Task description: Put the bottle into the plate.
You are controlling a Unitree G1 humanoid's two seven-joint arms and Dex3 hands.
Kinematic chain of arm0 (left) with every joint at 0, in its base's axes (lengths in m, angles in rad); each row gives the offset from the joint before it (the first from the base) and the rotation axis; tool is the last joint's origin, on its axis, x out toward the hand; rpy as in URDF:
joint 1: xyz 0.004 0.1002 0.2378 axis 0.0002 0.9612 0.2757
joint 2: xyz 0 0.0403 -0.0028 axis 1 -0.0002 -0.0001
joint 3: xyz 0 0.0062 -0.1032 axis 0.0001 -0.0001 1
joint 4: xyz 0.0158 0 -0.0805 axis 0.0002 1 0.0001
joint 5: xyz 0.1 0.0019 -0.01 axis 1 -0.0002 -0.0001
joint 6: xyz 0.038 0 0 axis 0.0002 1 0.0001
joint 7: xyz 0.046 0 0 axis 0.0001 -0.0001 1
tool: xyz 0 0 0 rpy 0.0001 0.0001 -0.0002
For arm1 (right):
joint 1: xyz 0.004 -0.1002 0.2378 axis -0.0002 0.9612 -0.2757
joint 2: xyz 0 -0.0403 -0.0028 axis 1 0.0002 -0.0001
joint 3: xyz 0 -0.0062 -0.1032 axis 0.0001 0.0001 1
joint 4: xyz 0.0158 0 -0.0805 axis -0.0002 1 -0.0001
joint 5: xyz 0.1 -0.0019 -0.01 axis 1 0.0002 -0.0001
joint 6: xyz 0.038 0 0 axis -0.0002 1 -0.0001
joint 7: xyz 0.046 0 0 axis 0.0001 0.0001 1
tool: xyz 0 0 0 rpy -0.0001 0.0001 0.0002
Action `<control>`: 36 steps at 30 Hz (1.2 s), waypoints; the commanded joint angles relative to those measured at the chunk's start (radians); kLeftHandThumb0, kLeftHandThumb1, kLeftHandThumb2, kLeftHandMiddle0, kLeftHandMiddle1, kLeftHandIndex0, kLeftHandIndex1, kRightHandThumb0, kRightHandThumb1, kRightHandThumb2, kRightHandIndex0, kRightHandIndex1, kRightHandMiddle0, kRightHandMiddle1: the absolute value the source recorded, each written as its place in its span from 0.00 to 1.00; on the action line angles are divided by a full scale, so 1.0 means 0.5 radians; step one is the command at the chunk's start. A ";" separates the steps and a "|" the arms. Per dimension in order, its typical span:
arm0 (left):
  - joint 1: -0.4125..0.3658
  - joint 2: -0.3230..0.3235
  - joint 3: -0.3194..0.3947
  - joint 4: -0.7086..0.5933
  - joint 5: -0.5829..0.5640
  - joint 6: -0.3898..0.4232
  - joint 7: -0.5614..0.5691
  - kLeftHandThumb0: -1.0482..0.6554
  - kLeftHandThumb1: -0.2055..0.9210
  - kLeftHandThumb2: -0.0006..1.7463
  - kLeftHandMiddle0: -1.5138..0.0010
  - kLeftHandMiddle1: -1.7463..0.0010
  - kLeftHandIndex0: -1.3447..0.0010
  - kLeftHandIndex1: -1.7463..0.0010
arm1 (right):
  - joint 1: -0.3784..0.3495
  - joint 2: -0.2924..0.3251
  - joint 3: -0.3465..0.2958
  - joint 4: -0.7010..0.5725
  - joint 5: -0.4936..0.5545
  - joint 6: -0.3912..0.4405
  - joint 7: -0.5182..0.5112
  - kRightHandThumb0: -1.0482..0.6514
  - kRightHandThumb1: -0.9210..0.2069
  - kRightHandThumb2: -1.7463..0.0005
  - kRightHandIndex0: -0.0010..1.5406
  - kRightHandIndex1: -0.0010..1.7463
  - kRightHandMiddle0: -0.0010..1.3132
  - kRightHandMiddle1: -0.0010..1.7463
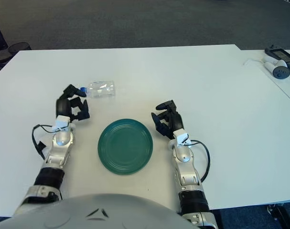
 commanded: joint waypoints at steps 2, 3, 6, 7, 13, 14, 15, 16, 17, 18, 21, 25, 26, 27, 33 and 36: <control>-0.216 0.054 -0.010 0.120 0.111 -0.070 0.073 0.33 0.43 0.78 0.21 0.00 0.53 0.00 | 0.056 0.004 0.031 0.177 -0.011 0.133 0.051 0.61 0.00 0.76 0.27 0.80 0.08 1.00; -0.262 0.063 -0.016 0.145 0.140 -0.079 0.095 0.34 0.44 0.77 0.22 0.00 0.54 0.00 | 0.050 0.005 0.029 0.188 -0.005 0.131 0.054 0.61 0.00 0.75 0.24 0.83 0.09 0.99; -0.355 0.082 -0.027 0.208 0.185 -0.119 0.132 0.34 0.46 0.76 0.23 0.00 0.55 0.00 | 0.042 0.011 0.028 0.201 0.006 0.131 0.060 0.61 0.00 0.74 0.18 0.90 0.13 0.95; -0.380 0.087 -0.029 0.229 0.191 -0.134 0.137 0.34 0.46 0.75 0.23 0.00 0.55 0.00 | 0.040 0.014 0.029 0.202 0.007 0.133 0.060 0.61 0.00 0.74 0.16 0.91 0.14 0.95; -0.526 0.140 -0.041 0.360 0.214 -0.226 0.139 0.34 0.47 0.75 0.23 0.00 0.55 0.00 | 0.030 0.023 0.030 0.200 0.003 0.144 0.053 0.61 0.00 0.73 0.14 0.93 0.14 0.95; -0.553 0.153 -0.044 0.386 0.224 -0.241 0.141 0.34 0.47 0.75 0.23 0.00 0.55 0.00 | 0.027 0.024 0.029 0.206 0.003 0.143 0.053 0.61 0.00 0.73 0.14 0.93 0.14 0.95; -0.570 0.161 -0.046 0.406 0.231 -0.251 0.145 0.34 0.47 0.75 0.23 0.00 0.56 0.00 | 0.024 0.024 0.028 0.210 0.003 0.142 0.053 0.61 0.00 0.73 0.13 0.94 0.14 0.95; -0.598 0.172 -0.052 0.427 0.241 -0.262 0.142 0.34 0.47 0.74 0.24 0.00 0.56 0.00 | 0.021 0.024 0.027 0.214 0.002 0.142 0.054 0.61 0.00 0.73 0.13 0.94 0.14 0.95; -0.621 0.180 -0.056 0.450 0.248 -0.272 0.142 0.34 0.48 0.74 0.24 0.00 0.56 0.00 | 0.015 0.024 0.025 0.223 0.002 0.142 0.054 0.61 0.00 0.73 0.13 0.94 0.14 0.95; -0.644 0.186 -0.062 0.468 0.253 -0.278 0.140 0.35 0.48 0.74 0.24 0.00 0.56 0.00 | 0.011 0.023 0.025 0.229 0.002 0.144 0.056 0.61 0.00 0.73 0.13 0.94 0.14 0.95; -0.684 0.192 -0.073 0.504 0.259 -0.294 0.138 0.35 0.49 0.73 0.24 0.00 0.57 0.00 | 0.006 0.021 0.025 0.236 0.000 0.149 0.061 0.61 0.00 0.72 0.13 0.94 0.14 0.95; -0.747 0.179 -0.114 0.539 0.271 -0.292 0.113 0.35 0.50 0.73 0.24 0.00 0.57 0.00 | -0.008 0.023 0.022 0.260 0.002 0.149 0.060 0.61 0.00 0.72 0.13 0.94 0.14 0.95; -0.754 0.177 -0.123 0.543 0.277 -0.290 0.112 0.35 0.50 0.73 0.24 0.00 0.57 0.00 | -0.010 0.024 0.022 0.264 0.002 0.148 0.059 0.61 0.00 0.72 0.13 0.94 0.13 0.95; -0.760 0.173 -0.145 0.540 0.293 -0.283 0.104 0.35 0.50 0.72 0.24 0.00 0.57 0.00 | -0.012 0.025 0.022 0.268 0.001 0.147 0.057 0.61 0.00 0.72 0.12 0.95 0.13 0.95; -0.795 0.209 -0.242 0.572 0.331 -0.292 -0.003 0.35 0.50 0.72 0.25 0.00 0.57 0.00 | -0.032 0.029 0.016 0.317 0.010 0.125 0.061 0.61 0.00 0.72 0.12 0.95 0.13 0.96; -0.827 0.251 -0.294 0.615 0.335 -0.337 -0.103 0.35 0.50 0.73 0.25 0.00 0.57 0.00 | -0.040 0.030 0.013 0.342 0.016 0.105 0.067 0.61 0.00 0.72 0.13 0.94 0.14 0.95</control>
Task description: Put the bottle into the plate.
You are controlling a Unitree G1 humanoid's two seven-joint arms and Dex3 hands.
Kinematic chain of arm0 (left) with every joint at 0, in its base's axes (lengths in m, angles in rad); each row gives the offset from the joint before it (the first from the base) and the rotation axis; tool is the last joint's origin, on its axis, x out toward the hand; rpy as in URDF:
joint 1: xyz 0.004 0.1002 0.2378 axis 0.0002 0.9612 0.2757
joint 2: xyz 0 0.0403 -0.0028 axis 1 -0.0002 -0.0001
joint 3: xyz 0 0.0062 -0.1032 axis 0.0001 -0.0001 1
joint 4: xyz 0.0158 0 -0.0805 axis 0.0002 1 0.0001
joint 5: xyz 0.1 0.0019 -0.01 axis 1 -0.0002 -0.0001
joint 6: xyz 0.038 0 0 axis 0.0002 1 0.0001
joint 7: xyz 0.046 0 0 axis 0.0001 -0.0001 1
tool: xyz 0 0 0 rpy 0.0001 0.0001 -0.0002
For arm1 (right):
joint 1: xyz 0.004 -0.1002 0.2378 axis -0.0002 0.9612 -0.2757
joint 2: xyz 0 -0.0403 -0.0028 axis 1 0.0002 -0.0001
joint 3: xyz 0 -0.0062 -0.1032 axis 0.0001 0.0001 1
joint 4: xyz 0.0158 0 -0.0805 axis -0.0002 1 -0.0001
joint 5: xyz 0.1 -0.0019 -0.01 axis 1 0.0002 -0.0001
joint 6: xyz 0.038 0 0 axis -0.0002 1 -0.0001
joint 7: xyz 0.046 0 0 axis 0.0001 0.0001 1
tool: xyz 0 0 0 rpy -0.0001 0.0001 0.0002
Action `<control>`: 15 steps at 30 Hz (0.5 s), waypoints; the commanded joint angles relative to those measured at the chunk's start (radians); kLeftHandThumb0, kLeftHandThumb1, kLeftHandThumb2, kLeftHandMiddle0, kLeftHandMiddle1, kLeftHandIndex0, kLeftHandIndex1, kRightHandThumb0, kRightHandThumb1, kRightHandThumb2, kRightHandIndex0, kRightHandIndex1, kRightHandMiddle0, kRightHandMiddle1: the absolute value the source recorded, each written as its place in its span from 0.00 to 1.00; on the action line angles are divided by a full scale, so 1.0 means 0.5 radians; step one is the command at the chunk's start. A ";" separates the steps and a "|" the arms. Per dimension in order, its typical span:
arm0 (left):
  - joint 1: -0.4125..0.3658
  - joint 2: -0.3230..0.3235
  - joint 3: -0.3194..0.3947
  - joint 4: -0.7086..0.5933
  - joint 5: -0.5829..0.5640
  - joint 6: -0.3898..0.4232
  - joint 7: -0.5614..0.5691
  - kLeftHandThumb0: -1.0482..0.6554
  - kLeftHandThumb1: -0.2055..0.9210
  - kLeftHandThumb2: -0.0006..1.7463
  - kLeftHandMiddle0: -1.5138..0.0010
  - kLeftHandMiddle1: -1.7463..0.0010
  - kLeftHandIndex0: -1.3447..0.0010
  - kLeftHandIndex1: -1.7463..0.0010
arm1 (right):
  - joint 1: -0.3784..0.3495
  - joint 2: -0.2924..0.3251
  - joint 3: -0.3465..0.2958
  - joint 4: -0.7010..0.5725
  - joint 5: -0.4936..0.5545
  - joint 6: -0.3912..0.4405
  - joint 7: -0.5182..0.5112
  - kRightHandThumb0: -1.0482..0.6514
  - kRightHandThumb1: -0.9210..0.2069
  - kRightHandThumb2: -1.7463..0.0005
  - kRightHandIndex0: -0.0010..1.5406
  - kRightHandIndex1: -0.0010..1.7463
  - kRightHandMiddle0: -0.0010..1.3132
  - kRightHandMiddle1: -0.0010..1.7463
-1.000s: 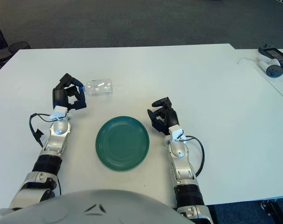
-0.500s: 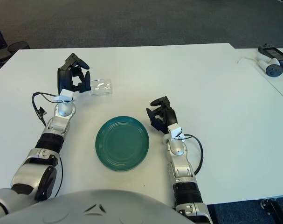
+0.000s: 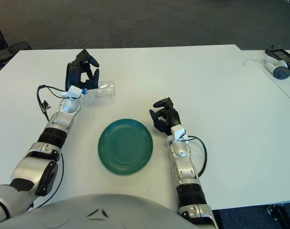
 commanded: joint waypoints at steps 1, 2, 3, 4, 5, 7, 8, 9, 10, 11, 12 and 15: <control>-0.072 0.081 -0.065 0.074 0.025 -0.065 -0.120 0.35 0.49 0.73 0.25 0.00 0.57 0.00 | 0.080 0.009 0.015 0.199 0.004 0.135 0.042 0.61 0.00 0.72 0.13 0.94 0.14 0.95; -0.084 0.089 -0.076 0.095 0.027 -0.081 -0.139 0.35 0.49 0.73 0.25 0.00 0.57 0.00 | 0.076 0.008 0.013 0.209 0.005 0.128 0.044 0.61 0.00 0.72 0.13 0.94 0.14 0.95; -0.091 0.093 -0.081 0.108 0.026 -0.091 -0.148 0.35 0.49 0.73 0.25 0.00 0.57 0.00 | 0.072 0.008 0.012 0.217 0.006 0.123 0.045 0.61 0.00 0.72 0.13 0.94 0.14 0.95; -0.113 0.114 -0.102 0.138 0.034 -0.113 -0.187 0.35 0.49 0.73 0.25 0.00 0.57 0.00 | 0.069 0.007 0.011 0.225 0.005 0.116 0.047 0.61 0.00 0.73 0.13 0.94 0.14 0.95; -0.138 0.145 -0.131 0.166 0.046 -0.132 -0.247 0.35 0.48 0.73 0.25 0.00 0.56 0.00 | 0.066 0.006 0.012 0.231 0.002 0.112 0.047 0.61 0.00 0.73 0.13 0.94 0.15 0.95; -0.181 0.193 -0.174 0.213 0.061 -0.158 -0.347 0.35 0.48 0.74 0.25 0.00 0.56 0.00 | 0.063 0.005 0.013 0.239 -0.005 0.106 0.044 0.61 0.00 0.73 0.14 0.94 0.15 0.95; -0.196 0.208 -0.187 0.229 0.063 -0.165 -0.381 0.35 0.48 0.74 0.25 0.00 0.56 0.00 | 0.062 0.004 0.013 0.241 -0.007 0.105 0.042 0.61 0.00 0.73 0.14 0.94 0.15 0.94; -0.205 0.215 -0.192 0.242 0.062 -0.171 -0.400 0.34 0.47 0.74 0.25 0.00 0.56 0.00 | 0.061 0.004 0.013 0.244 -0.009 0.103 0.041 0.61 0.00 0.73 0.14 0.93 0.15 0.94; -0.225 0.230 -0.204 0.263 0.062 -0.175 -0.440 0.34 0.47 0.74 0.25 0.00 0.56 0.00 | 0.060 0.005 0.014 0.246 -0.010 0.103 0.040 0.61 0.00 0.73 0.14 0.93 0.15 0.94; -0.238 0.238 -0.211 0.279 0.060 -0.180 -0.466 0.34 0.47 0.75 0.25 0.00 0.55 0.00 | 0.059 0.005 0.013 0.248 -0.010 0.103 0.039 0.61 0.00 0.73 0.14 0.93 0.15 0.94; -0.257 0.251 -0.223 0.302 0.062 -0.181 -0.501 0.34 0.47 0.75 0.25 0.00 0.55 0.00 | 0.056 0.007 0.013 0.254 -0.011 0.102 0.037 0.61 0.00 0.73 0.14 0.93 0.15 0.94; -0.312 0.286 -0.262 0.360 0.081 -0.169 -0.591 0.34 0.45 0.76 0.25 0.00 0.54 0.00 | 0.050 0.011 0.011 0.265 -0.011 0.105 0.031 0.61 0.00 0.73 0.14 0.93 0.15 0.94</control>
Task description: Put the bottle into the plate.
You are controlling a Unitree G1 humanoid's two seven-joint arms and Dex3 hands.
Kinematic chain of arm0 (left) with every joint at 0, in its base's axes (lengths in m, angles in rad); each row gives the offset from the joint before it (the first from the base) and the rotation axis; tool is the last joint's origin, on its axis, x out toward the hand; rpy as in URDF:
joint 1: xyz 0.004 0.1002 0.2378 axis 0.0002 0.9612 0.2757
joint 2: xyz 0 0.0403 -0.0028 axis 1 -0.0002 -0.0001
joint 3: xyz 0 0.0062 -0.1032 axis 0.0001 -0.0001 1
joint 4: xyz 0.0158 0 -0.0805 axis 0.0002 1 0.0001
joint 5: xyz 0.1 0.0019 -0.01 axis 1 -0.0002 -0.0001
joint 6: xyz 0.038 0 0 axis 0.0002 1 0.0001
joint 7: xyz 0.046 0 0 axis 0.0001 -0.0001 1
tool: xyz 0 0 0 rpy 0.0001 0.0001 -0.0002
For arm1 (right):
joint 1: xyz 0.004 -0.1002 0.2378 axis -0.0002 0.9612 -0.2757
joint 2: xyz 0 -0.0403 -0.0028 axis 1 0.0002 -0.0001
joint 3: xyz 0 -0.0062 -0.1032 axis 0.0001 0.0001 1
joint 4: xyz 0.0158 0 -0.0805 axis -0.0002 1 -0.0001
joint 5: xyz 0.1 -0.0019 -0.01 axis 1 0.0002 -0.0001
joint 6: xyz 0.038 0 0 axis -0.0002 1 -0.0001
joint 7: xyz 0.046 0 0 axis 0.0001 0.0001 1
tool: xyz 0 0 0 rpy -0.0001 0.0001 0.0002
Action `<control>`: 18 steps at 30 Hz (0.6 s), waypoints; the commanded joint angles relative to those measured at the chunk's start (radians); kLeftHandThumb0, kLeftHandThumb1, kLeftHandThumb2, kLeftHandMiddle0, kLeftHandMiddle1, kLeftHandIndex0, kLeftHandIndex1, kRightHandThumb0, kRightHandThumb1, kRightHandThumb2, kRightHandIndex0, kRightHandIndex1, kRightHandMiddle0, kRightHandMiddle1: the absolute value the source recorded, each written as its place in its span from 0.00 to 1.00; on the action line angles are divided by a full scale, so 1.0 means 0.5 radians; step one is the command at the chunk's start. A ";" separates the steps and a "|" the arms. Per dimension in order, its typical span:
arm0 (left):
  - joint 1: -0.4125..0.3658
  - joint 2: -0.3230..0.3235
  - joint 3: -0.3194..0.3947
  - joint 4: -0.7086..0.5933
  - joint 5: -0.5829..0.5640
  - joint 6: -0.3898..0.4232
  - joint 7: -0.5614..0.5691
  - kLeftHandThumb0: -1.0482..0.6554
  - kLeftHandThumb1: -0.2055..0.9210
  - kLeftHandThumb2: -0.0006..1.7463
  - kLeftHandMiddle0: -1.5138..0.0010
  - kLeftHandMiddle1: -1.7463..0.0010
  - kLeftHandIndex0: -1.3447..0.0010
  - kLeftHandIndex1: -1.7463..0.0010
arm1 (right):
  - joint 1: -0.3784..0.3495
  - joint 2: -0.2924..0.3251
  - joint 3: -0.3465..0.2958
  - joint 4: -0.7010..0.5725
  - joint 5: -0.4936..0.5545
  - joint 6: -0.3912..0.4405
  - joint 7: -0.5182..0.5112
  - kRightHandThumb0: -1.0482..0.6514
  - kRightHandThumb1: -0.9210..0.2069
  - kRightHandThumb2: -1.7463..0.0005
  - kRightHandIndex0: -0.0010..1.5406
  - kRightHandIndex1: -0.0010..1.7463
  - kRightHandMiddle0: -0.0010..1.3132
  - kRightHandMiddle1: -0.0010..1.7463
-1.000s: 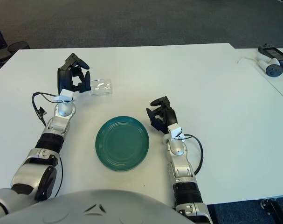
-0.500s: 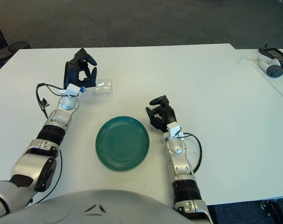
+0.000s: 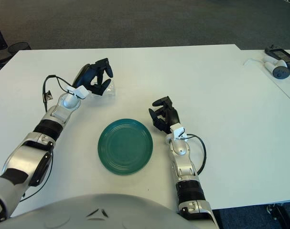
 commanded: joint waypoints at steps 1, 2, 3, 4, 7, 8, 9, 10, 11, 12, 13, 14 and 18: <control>-0.098 0.058 -0.044 0.069 0.027 -0.006 -0.097 0.34 0.45 0.76 0.25 0.00 0.54 0.00 | 0.101 0.012 0.015 0.182 -0.009 0.159 0.020 0.61 0.00 0.73 0.14 0.93 0.15 0.94; -0.117 0.065 -0.058 0.088 0.040 -0.002 -0.109 0.34 0.44 0.77 0.25 0.00 0.54 0.00 | 0.100 0.013 0.014 0.183 -0.008 0.160 0.020 0.61 0.00 0.73 0.14 0.94 0.15 0.94; -0.132 0.071 -0.068 0.103 0.049 0.000 -0.118 0.34 0.44 0.77 0.25 0.00 0.54 0.00 | 0.099 0.014 0.014 0.185 -0.007 0.160 0.020 0.61 0.00 0.73 0.14 0.94 0.15 0.94; -0.150 0.074 -0.078 0.125 0.061 0.001 -0.121 0.34 0.44 0.77 0.25 0.00 0.53 0.00 | 0.097 0.015 0.013 0.187 -0.006 0.159 0.020 0.61 0.00 0.73 0.14 0.94 0.15 0.95; -0.204 0.082 -0.115 0.201 0.112 -0.013 -0.092 0.33 0.44 0.77 0.27 0.00 0.53 0.00 | 0.094 0.018 0.011 0.194 -0.005 0.154 0.018 0.61 0.00 0.74 0.19 0.88 0.13 0.96; -0.225 0.093 -0.137 0.226 0.149 -0.024 -0.069 0.33 0.44 0.77 0.28 0.00 0.53 0.00 | 0.092 0.020 0.012 0.196 -0.008 0.154 0.015 0.61 0.00 0.75 0.20 0.86 0.12 0.97; -0.240 0.101 -0.153 0.248 0.176 -0.033 -0.049 0.34 0.45 0.76 0.31 0.00 0.54 0.00 | 0.089 0.021 0.012 0.202 -0.010 0.152 0.012 0.61 0.00 0.75 0.23 0.83 0.11 0.98; -0.255 0.111 -0.170 0.265 0.207 -0.043 -0.026 0.34 0.48 0.73 0.36 0.00 0.56 0.00 | 0.087 0.023 0.013 0.207 -0.014 0.151 0.008 0.61 0.00 0.76 0.25 0.81 0.11 0.99; -0.266 0.117 -0.183 0.281 0.229 -0.051 -0.009 0.35 0.50 0.72 0.39 0.00 0.58 0.00 | 0.085 0.024 0.014 0.210 -0.017 0.151 0.005 0.61 0.00 0.76 0.23 0.83 0.12 0.98; -0.283 0.133 -0.206 0.294 0.273 -0.053 0.023 0.35 0.54 0.69 0.43 0.00 0.60 0.00 | 0.085 0.025 0.014 0.211 -0.021 0.152 -0.001 0.61 0.00 0.75 0.20 0.86 0.14 0.96; -0.296 0.143 -0.222 0.305 0.306 -0.057 0.047 0.36 0.59 0.65 0.49 0.00 0.63 0.00 | 0.084 0.026 0.015 0.211 -0.024 0.153 -0.006 0.61 0.00 0.75 0.18 0.88 0.15 0.95; -0.314 0.169 -0.253 0.305 0.366 -0.038 0.081 0.37 0.63 0.61 0.54 0.00 0.66 0.00 | 0.084 0.028 0.015 0.212 -0.028 0.156 -0.012 0.61 0.00 0.74 0.17 0.90 0.16 0.94; -0.352 0.258 -0.337 0.255 0.546 0.066 0.140 0.39 0.81 0.43 0.85 0.06 0.73 0.03 | 0.083 0.031 0.016 0.211 -0.031 0.164 -0.021 0.61 0.00 0.75 0.19 0.88 0.15 0.95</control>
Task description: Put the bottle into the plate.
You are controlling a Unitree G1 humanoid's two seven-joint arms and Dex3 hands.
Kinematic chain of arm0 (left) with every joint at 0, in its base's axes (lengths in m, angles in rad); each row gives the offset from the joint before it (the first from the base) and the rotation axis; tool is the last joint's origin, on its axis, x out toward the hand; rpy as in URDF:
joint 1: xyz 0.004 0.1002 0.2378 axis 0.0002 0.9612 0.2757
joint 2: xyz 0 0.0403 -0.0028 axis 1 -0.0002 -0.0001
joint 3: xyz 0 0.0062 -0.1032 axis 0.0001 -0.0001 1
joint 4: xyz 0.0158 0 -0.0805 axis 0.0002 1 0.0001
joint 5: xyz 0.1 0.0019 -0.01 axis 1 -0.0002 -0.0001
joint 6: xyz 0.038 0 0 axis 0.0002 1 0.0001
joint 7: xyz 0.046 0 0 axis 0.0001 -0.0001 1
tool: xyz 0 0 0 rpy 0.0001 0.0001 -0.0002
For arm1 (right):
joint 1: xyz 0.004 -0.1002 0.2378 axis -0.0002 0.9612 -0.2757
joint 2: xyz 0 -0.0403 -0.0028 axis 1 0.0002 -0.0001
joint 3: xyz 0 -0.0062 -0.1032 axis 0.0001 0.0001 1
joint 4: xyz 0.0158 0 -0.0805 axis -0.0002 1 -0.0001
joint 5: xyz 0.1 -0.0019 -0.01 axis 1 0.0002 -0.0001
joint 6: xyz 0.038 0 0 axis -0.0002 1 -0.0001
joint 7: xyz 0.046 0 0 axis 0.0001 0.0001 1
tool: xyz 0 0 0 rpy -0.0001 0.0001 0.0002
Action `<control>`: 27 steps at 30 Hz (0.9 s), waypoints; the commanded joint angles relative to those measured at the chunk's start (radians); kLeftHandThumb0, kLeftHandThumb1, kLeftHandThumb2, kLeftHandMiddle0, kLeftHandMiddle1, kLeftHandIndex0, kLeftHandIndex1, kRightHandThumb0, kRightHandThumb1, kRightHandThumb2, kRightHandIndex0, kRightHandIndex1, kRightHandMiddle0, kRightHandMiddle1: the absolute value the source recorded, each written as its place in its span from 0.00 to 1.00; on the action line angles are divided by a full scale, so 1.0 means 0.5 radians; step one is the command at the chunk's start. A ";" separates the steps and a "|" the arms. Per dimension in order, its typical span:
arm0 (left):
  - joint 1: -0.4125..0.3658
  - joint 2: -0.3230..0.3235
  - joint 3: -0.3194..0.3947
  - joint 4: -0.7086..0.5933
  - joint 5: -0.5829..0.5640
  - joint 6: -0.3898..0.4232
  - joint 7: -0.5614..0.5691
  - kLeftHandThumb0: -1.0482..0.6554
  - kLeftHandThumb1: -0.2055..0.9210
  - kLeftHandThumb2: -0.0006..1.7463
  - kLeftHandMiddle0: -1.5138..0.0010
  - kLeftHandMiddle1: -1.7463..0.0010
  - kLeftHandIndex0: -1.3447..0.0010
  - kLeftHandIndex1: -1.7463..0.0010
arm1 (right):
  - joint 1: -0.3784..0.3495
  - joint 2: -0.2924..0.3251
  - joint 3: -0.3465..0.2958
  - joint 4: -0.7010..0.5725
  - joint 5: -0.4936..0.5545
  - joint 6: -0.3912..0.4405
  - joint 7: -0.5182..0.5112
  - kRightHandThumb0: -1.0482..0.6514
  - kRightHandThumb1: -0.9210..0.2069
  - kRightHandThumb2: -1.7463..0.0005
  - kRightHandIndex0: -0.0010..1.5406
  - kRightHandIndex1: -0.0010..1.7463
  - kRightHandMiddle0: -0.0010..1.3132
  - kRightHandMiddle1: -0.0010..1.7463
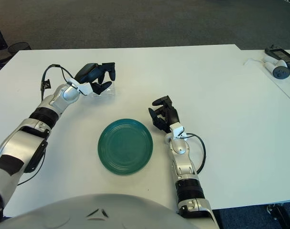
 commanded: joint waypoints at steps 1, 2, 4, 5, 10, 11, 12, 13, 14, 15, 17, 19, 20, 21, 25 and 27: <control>-0.076 0.127 -0.073 -0.044 0.162 0.108 0.064 0.40 0.88 0.36 0.90 0.14 0.75 0.04 | 0.106 0.016 0.018 0.184 -0.024 0.173 0.000 0.61 0.00 0.74 0.17 0.89 0.15 0.94; -0.078 0.145 -0.095 -0.074 0.215 0.161 0.077 0.40 0.90 0.34 0.92 0.17 0.76 0.04 | 0.103 0.016 0.018 0.188 -0.025 0.174 -0.001 0.61 0.00 0.74 0.17 0.90 0.15 0.94; -0.080 0.163 -0.127 -0.116 0.293 0.247 0.104 0.30 0.90 0.27 0.97 0.27 0.90 0.11 | 0.100 0.017 0.018 0.193 -0.025 0.175 -0.001 0.61 0.00 0.74 0.16 0.91 0.16 0.94; -0.079 0.168 -0.139 -0.134 0.320 0.282 0.115 0.29 0.90 0.26 0.97 0.30 0.92 0.14 | 0.100 0.017 0.018 0.193 -0.024 0.176 0.000 0.61 0.00 0.75 0.18 0.89 0.15 0.95; -0.074 0.185 -0.177 -0.199 0.390 0.396 0.140 0.22 0.92 0.23 1.00 0.44 0.99 0.27 | 0.096 0.020 0.017 0.195 -0.016 0.184 0.001 0.61 0.00 0.77 0.26 0.79 0.11 0.99; -0.072 0.192 -0.180 -0.217 0.396 0.415 0.134 0.22 0.93 0.23 1.00 0.46 0.99 0.29 | 0.095 0.021 0.017 0.195 -0.015 0.188 0.002 0.61 0.00 0.77 0.27 0.78 0.11 0.99; -0.070 0.196 -0.183 -0.231 0.398 0.428 0.129 0.21 0.96 0.21 1.00 0.50 0.99 0.31 | 0.093 0.022 0.017 0.196 -0.014 0.191 0.003 0.61 0.00 0.77 0.27 0.78 0.12 1.00; -0.070 0.199 -0.186 -0.237 0.399 0.438 0.128 0.21 0.97 0.20 1.00 0.53 1.00 0.32 | 0.089 0.023 0.016 0.202 -0.013 0.191 0.003 0.61 0.00 0.77 0.27 0.77 0.12 1.00; -0.069 0.202 -0.187 -0.244 0.396 0.444 0.125 0.21 0.98 0.20 1.00 0.54 1.00 0.33 | 0.085 0.024 0.016 0.206 -0.012 0.192 0.005 0.61 0.00 0.77 0.27 0.77 0.12 1.00; -0.068 0.206 -0.186 -0.251 0.390 0.448 0.120 0.20 0.99 0.20 1.00 0.57 1.00 0.34 | 0.083 0.024 0.016 0.208 -0.009 0.196 0.010 0.61 0.00 0.76 0.23 0.83 0.13 0.98; -0.066 0.210 -0.185 -0.264 0.382 0.455 0.114 0.20 0.99 0.21 1.00 0.61 1.00 0.34 | 0.080 0.024 0.016 0.209 -0.005 0.200 0.016 0.61 0.00 0.74 0.18 0.88 0.14 0.96; -0.066 0.215 -0.182 -0.272 0.375 0.460 0.112 0.19 1.00 0.21 1.00 0.66 1.00 0.35 | 0.075 0.024 0.015 0.212 0.001 0.208 0.023 0.61 0.00 0.73 0.16 0.91 0.15 0.95; -0.067 0.216 -0.180 -0.275 0.373 0.463 0.113 0.19 1.00 0.22 1.00 0.67 1.00 0.35 | 0.073 0.024 0.015 0.215 0.003 0.211 0.025 0.61 0.00 0.73 0.15 0.92 0.15 0.95; -0.068 0.218 -0.179 -0.278 0.374 0.468 0.118 0.18 1.00 0.22 1.00 0.69 1.00 0.35 | 0.073 0.024 0.014 0.214 0.007 0.213 0.029 0.61 0.00 0.73 0.15 0.92 0.15 0.95; -0.077 0.216 -0.180 -0.286 0.402 0.517 0.158 0.16 1.00 0.24 1.00 0.76 1.00 0.34 | 0.066 0.022 0.009 0.218 0.018 0.224 0.041 0.61 0.00 0.73 0.14 0.93 0.15 0.95; -0.076 0.217 -0.184 -0.299 0.421 0.550 0.178 0.16 1.00 0.24 1.00 0.79 1.00 0.33 | 0.068 0.023 0.008 0.215 0.019 0.229 0.045 0.61 0.00 0.73 0.14 0.93 0.15 0.95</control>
